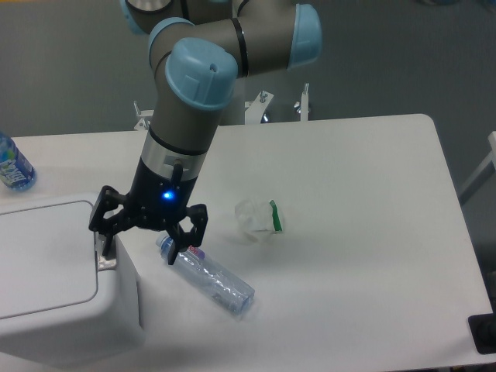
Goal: Open the trash can
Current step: 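Press down on the grey tab with the gripper to release the lid, then lift the gripper away from the opened trash can and retract upward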
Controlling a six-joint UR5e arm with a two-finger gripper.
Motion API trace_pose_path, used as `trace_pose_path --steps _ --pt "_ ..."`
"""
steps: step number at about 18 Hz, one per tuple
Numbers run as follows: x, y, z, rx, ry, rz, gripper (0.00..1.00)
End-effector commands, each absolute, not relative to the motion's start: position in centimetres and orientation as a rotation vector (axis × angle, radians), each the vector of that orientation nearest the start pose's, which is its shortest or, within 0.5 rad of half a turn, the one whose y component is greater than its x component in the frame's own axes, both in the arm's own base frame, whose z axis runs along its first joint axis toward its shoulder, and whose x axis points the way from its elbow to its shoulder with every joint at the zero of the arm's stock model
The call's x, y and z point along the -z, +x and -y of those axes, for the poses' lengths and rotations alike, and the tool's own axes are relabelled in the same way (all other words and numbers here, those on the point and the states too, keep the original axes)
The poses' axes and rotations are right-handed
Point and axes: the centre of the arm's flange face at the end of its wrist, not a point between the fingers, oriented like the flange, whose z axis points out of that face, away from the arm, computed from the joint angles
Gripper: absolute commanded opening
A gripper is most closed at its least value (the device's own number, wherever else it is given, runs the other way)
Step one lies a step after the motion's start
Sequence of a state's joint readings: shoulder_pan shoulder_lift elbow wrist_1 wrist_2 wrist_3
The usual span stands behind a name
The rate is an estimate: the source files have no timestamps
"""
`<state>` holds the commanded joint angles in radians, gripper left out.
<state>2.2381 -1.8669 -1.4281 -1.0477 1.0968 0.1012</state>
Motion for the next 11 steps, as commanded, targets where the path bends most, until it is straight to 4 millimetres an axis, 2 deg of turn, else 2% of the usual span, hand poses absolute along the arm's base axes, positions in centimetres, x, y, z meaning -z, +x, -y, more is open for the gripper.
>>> trace_pose_path --steps 8,10,11 --pt "-46.3 -25.5 -61.0 0.396 -2.527 0.615 1.00" --pt "-47.5 -25.5 -61.1 0.380 -2.512 0.595 1.00" --pt "-48.8 -25.7 -61.1 0.357 -2.494 0.579 1.00"
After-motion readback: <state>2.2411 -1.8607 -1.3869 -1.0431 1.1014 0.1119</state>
